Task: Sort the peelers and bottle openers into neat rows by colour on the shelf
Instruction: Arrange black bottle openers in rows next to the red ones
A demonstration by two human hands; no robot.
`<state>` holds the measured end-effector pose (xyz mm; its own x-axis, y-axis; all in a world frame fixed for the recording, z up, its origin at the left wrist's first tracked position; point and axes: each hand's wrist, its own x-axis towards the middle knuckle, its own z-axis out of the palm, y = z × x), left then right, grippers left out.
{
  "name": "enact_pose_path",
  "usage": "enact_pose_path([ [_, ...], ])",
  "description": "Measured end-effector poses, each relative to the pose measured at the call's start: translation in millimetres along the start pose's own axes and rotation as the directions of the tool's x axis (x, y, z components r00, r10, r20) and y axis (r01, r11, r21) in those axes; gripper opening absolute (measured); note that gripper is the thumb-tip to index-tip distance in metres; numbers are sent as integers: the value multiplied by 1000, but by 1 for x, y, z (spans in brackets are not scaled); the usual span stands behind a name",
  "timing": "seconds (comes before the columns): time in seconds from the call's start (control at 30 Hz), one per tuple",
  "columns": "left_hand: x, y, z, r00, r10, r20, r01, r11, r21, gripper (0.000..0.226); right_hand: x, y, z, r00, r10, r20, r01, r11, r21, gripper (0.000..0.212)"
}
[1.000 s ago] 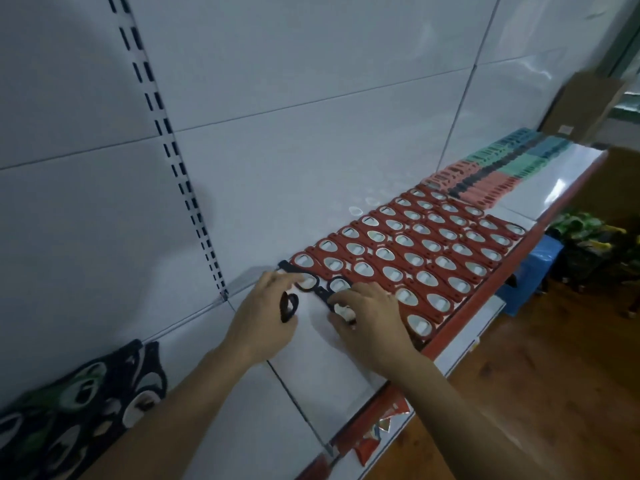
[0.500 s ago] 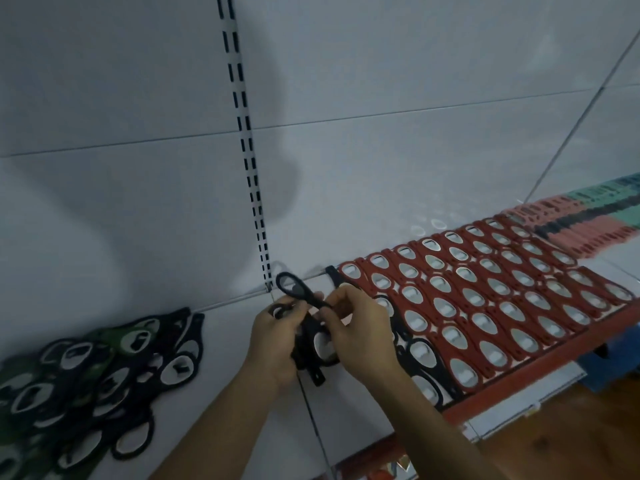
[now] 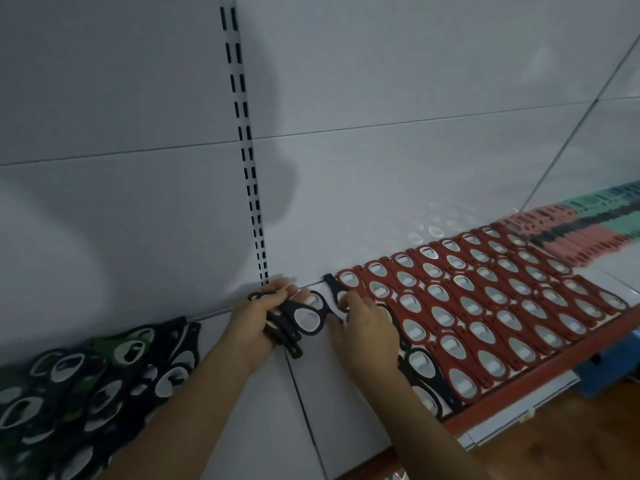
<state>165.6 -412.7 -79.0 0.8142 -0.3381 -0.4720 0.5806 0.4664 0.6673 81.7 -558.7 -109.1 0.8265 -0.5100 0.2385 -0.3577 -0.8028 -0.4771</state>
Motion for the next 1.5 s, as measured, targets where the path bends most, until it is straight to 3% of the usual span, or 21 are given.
enact_pose_path([
  [0.07, 6, 1, -4, 999, -12, 41, 14, 999, -49, 20, -3, 0, 7, 997, -67, -40, 65, 997, -44, 26],
  [0.2, 15, 3, -15, 997, 22, 76, -16, 997, -75, 21, -10, -5, 22, 981, -194, 20, 194, 980, -35, 18],
  [0.37, 16, -1, -25, 986, 147, 80, -153, 986, 68, 23, -8, -7, 31, 982, -186, 19, 187, 973, -136, 15],
  [0.53, 16, -1, -37, 982, 155, 110, -170, 976, 137, 29, -8, -5, 37, 980, -199, -24, 194, 971, -137, 27],
  [0.63, 14, 0, -35, 977, 177, 118, -192, 974, 123, 17, -8, -7, 36, 980, -199, -14, 195, 970, -144, 28],
  [0.7, 13, 0, -32, 978, 187, 91, -197, 974, 108, 13, -10, -13, 28, 988, -144, -53, 144, 990, -10, 29],
  [0.73, 12, 0, -30, 980, 183, 71, -190, 976, 109, 12, -13, -19, 20, 994, -79, -78, 90, 986, 137, 27],
  [0.83, 10, 2, -27, 988, 151, 44, -155, 979, 134, 17, -23, -40, 0, 997, 80, 7, -67, 780, 623, 20],
  [0.87, 9, 1, -27, 989, 137, 57, -145, 976, 163, 17, -27, -47, -3, 996, 82, 38, -87, 750, 656, 15],
  [1.0, 7, -2, -25, 964, 180, 195, -249, 867, 433, 8, -48, -56, 3, 997, 82, 4, -72, 854, 516, 27],
  [1.1, 7, 0, -18, 949, 189, 253, -296, 810, 507, 8, -58, -52, 3, 999, 42, -20, -29, 889, 457, 40],
  [1.17, 10, 0, -16, 933, 170, 317, -332, 745, 578, 9, -62, -48, -2, 997, 9, -78, 26, 900, 434, 38],
  [1.23, 10, 2, -13, 931, 124, 343, -316, 743, 590, 11, -66, -43, -7, 988, 17, -151, 53, 894, 445, 38],
  [1.37, 1, 3, -8, 951, -94, 293, -79, 846, 527, 10, -68, -43, -22, 980, 167, -112, -25, 656, 754, 54],
  [1.43, -7, -3, -6, 934, -214, 288, 37, 856, 516, 15, -68, -46, -25, 967, 211, -144, -14, 606, 795, 54],
  [1.5, -10, -9, -7, 906, -273, 323, 51, 829, 557, 20, -69, -51, -27, 937, 298, -182, -18, 562, 827, 53],
])
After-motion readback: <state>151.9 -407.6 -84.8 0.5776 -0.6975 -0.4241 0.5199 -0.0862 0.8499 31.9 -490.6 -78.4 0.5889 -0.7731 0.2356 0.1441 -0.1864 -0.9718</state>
